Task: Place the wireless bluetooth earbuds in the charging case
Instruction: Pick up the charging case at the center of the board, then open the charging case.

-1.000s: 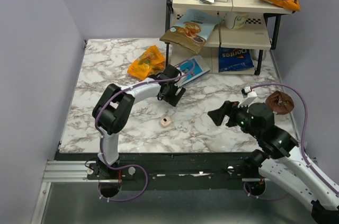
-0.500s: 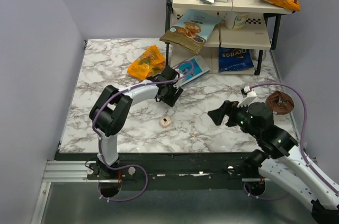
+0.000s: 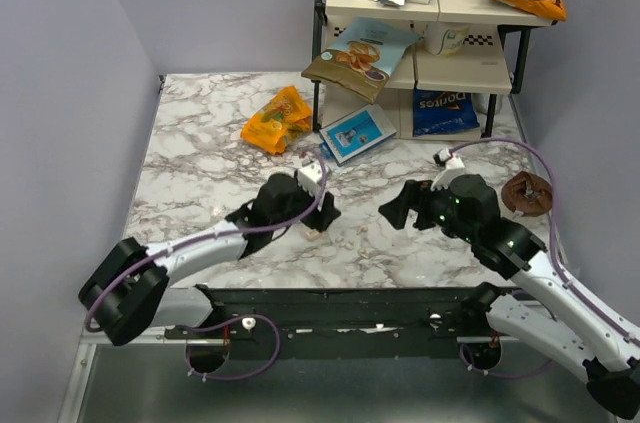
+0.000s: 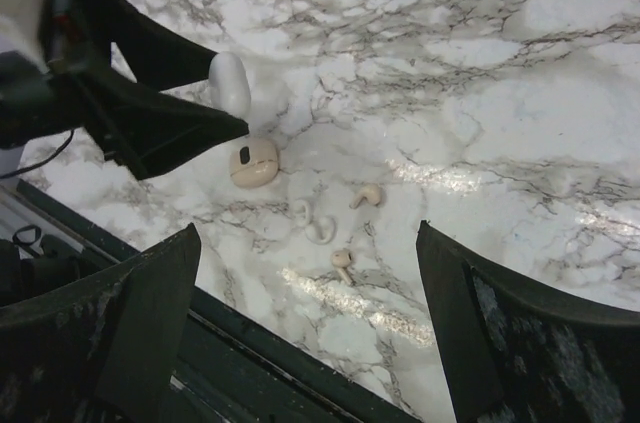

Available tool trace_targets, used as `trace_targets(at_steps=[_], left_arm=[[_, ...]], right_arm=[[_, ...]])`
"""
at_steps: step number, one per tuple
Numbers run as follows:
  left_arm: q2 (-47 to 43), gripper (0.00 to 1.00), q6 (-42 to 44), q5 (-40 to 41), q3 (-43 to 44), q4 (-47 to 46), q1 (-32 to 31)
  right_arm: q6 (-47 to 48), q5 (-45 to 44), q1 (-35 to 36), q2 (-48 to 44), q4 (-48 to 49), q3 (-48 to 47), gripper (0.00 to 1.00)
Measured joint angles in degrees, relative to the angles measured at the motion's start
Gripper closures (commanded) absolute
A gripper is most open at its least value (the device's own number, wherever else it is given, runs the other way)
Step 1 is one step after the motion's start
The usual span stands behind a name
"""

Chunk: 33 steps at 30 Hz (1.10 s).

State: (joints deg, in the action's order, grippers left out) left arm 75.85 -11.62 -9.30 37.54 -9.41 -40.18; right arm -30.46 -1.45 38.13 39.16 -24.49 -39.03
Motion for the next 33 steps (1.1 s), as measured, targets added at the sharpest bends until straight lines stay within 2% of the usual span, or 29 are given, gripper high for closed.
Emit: trace_targets(at_steps=[4,11,16,22,33], left_arm=[[-7.9,1.0,2.1,2.9,-12.8,-17.2,-10.4],[-8.8,1.0,8.5,14.1,-17.6,-29.9,-22.1],[-8.7,1.0,12.3,20.9,-18.6,-33.5,-27.5],[-8.8,1.0,15.6,24.8,-19.8,-35.6,-31.8],[-13.5,1.0,17.1,29.6,-22.8,-37.0,-34.1]], right_arm=[[1.9,6.6,0.0,6.8,1.2,-2.6,0.02],[6.1,17.0,0.0,9.4,3.6,-3.5,0.03],[8.6,18.5,0.9,13.4,3.6,-5.5,0.05],[10.3,18.4,2.3,16.8,1.9,-6.1,0.07],[11.3,19.2,4.4,20.8,1.3,-8.3,0.09]])
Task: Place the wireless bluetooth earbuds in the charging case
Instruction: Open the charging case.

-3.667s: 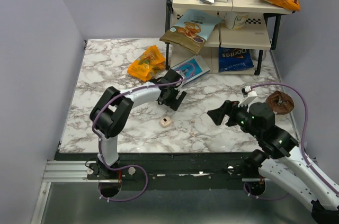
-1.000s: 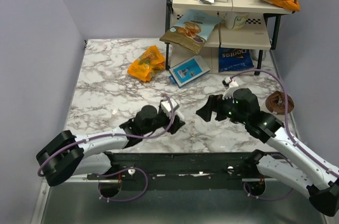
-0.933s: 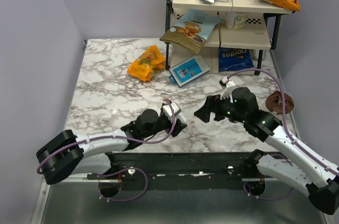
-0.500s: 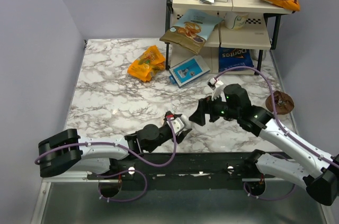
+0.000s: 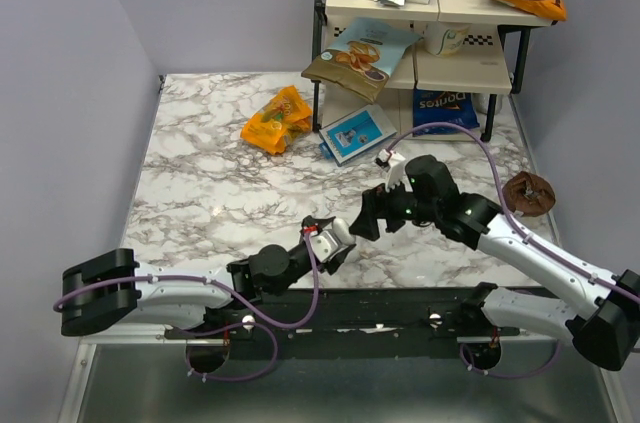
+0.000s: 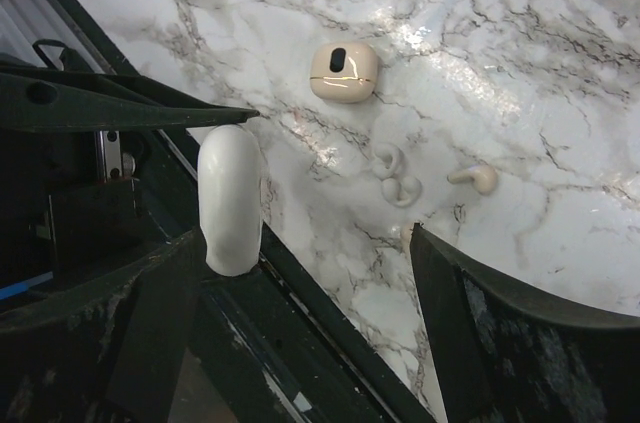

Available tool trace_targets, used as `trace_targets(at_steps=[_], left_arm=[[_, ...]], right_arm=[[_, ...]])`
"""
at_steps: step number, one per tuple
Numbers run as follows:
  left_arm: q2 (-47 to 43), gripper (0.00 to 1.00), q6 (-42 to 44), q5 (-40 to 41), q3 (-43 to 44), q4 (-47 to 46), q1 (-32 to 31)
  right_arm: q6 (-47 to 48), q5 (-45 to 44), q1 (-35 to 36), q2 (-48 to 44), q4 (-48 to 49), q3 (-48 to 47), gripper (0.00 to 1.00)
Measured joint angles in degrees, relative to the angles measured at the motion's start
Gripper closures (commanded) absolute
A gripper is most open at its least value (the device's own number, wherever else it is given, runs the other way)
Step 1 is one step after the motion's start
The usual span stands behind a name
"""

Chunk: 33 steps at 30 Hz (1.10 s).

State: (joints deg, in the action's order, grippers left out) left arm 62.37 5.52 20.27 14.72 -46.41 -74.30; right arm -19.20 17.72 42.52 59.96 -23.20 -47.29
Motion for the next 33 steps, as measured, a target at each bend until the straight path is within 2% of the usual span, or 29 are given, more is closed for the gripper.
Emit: trace_targets(at_steps=[17,33], left_arm=[[-2.4,1.0,0.1,1.4,-1.5,-0.2,-1.5],[-6.9,1.0,0.0,2.5,-3.7,0.5,-2.3]], right_arm=[[-0.2,1.1,2.6,5.1,0.9,-2.4,0.1],[-1.4,-1.2,3.0,4.0,0.9,-2.7,0.11]])
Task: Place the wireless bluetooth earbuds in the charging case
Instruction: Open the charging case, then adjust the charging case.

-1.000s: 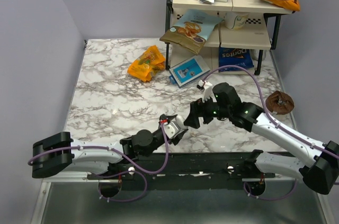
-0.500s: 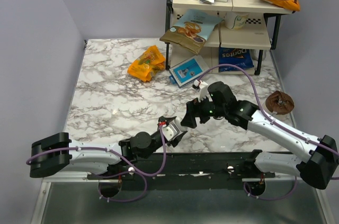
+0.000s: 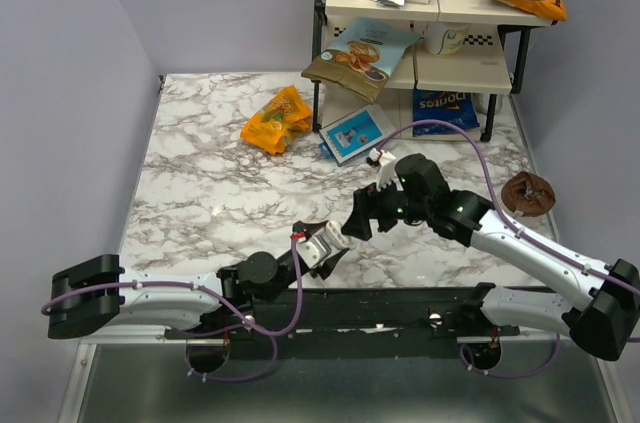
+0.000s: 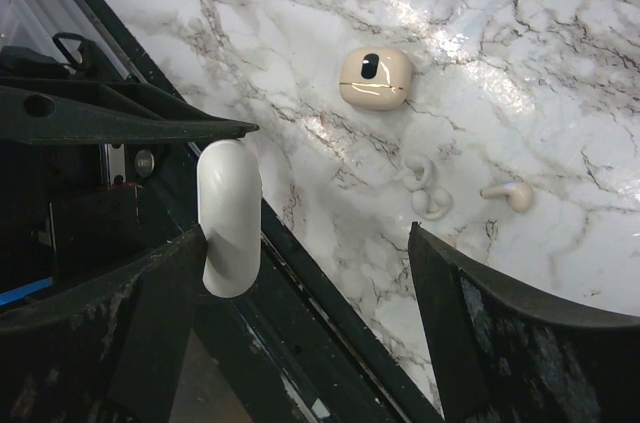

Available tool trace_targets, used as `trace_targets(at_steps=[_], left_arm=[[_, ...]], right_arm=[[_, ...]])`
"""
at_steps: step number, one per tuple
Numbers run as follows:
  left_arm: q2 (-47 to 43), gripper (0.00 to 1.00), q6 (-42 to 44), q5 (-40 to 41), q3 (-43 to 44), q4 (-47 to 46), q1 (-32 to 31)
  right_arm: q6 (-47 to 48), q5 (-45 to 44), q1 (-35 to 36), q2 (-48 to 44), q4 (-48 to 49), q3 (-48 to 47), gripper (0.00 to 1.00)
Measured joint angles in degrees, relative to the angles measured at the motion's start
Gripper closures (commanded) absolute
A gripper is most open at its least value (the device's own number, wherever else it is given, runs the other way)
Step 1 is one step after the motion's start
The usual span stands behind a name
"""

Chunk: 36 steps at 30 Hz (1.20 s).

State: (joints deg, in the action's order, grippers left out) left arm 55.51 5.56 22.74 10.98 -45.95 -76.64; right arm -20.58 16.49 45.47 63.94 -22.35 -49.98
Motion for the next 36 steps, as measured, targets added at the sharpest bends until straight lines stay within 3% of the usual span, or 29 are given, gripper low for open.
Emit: trace_targets(at_steps=[12,18,28,36], left_arm=[[-2.9,1.0,0.0,1.1,-0.5,1.4,-0.2],[-3.3,1.0,0.0,1.3,-0.6,1.2,-0.3],[-3.1,1.0,0.0,1.3,-0.5,1.1,-0.4],[-3.1,1.0,0.0,1.3,-0.5,1.0,-0.4]], right_arm=[[-0.7,-4.2,0.0,-2.6,-1.0,0.0,0.1],[-0.9,-1.1,0.0,-5.0,0.0,0.0,0.11],[-1.0,5.9,0.0,-1.2,2.4,-0.3,0.2],[-1.1,6.8,0.0,1.3,2.6,-0.3,0.34]])
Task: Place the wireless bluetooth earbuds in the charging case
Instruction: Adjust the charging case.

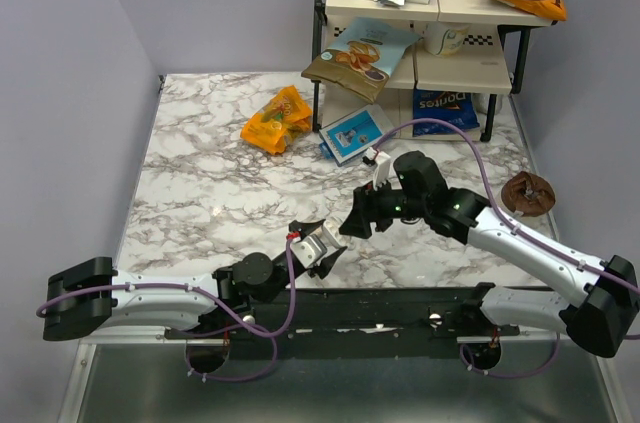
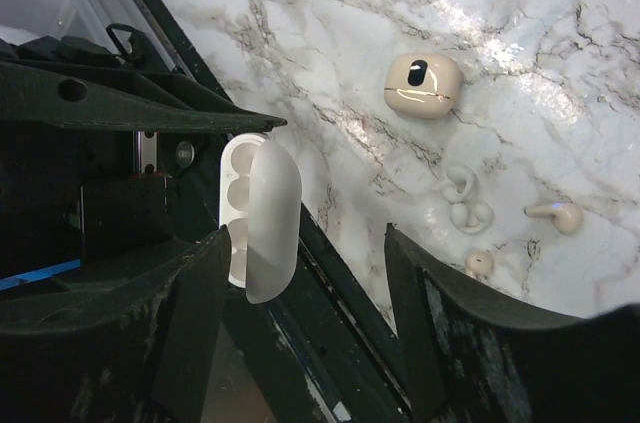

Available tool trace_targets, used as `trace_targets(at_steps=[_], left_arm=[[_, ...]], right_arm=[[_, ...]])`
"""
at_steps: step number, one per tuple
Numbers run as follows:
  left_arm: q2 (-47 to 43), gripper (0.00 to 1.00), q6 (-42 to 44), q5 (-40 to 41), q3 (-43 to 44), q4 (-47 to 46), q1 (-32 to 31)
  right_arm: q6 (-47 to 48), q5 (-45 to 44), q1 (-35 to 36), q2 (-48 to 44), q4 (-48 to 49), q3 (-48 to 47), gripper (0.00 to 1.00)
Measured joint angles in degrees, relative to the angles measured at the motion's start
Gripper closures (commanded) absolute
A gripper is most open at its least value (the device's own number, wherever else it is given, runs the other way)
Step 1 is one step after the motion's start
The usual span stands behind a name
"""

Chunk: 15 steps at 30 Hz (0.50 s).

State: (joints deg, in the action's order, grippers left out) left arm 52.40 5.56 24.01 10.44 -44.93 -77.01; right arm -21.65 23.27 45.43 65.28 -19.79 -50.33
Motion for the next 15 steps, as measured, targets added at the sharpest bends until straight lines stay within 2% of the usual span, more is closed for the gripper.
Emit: trace_targets(at_steps=[5,10,13,15], left_arm=[[0.0,1.0,0.0,0.0,0.0,-0.1,-0.1],[0.0,1.0,0.0,0.0,0.0,-0.5,-0.4],[0.0,1.0,0.0,0.0,0.0,-0.8,-0.6],[0.0,1.0,0.0,0.0,0.0,-1.0,-0.7]], right_arm=[[-0.8,0.0,0.0,0.0,0.3,0.0,0.44],[-1.1,0.1,0.0,0.4,0.8,0.0,0.45],[-1.3,0.3,0.0,1.0,1.0,0.0,0.48],[-1.3,0.7,0.0,1.4,1.2,0.0,0.53]])
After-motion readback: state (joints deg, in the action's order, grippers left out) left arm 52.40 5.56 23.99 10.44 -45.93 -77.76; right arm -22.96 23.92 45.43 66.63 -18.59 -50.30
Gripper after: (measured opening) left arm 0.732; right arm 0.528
